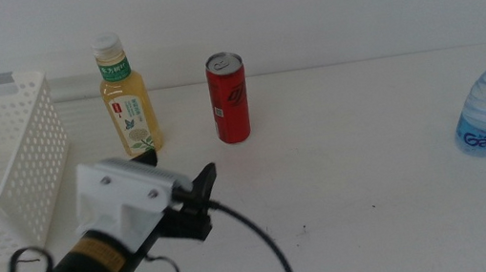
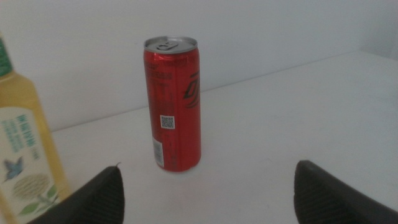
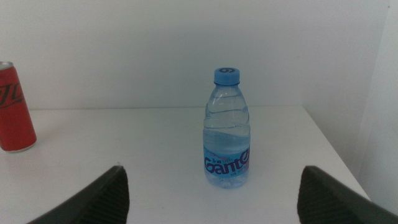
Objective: Use arms to grab the bottles and put them into the dustbin to the left of the table.
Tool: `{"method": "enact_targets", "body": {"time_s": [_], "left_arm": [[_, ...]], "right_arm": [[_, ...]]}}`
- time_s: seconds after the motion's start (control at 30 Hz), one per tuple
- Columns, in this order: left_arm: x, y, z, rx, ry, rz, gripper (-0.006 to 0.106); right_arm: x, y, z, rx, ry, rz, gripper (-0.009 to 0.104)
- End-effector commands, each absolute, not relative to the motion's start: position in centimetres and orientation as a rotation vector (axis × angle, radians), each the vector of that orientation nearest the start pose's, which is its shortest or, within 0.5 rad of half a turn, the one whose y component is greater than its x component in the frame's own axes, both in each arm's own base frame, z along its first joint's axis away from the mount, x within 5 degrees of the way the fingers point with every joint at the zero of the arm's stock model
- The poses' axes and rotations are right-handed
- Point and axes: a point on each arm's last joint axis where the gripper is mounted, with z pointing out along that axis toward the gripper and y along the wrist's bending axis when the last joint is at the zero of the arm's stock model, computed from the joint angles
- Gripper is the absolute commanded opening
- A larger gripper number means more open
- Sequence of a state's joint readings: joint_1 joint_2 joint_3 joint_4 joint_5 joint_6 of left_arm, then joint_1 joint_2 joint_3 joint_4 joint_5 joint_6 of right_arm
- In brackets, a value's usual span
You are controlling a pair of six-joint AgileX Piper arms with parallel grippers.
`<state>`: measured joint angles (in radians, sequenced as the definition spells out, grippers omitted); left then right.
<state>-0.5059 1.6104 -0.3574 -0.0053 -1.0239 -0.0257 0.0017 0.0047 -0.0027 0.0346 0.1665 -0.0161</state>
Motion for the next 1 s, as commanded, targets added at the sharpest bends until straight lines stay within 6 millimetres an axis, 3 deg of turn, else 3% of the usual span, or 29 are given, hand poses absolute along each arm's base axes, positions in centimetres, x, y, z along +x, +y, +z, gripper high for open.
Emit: {"method": "enact_targets", "body": {"time_s": [0.0, 0.33, 0.97], "left_arm": [[23.9, -13.2, 16.7, 0.39, 1.664, -0.397, 0.094], [28.6, -15.4, 14.9, 0.339, 1.681, -0.383, 0.094], [34.0, -17.5, 11.1, 0.282, 1.686, -0.355, 0.094]], "right_arm": [[5.6, 0.0, 19.9, 0.005, 1.641, 0.009, 0.091], [5.6, 0.0, 19.9, 0.005, 1.641, 0.009, 0.091], [5.6, 0.0, 19.9, 0.005, 1.641, 0.009, 0.091]]}}
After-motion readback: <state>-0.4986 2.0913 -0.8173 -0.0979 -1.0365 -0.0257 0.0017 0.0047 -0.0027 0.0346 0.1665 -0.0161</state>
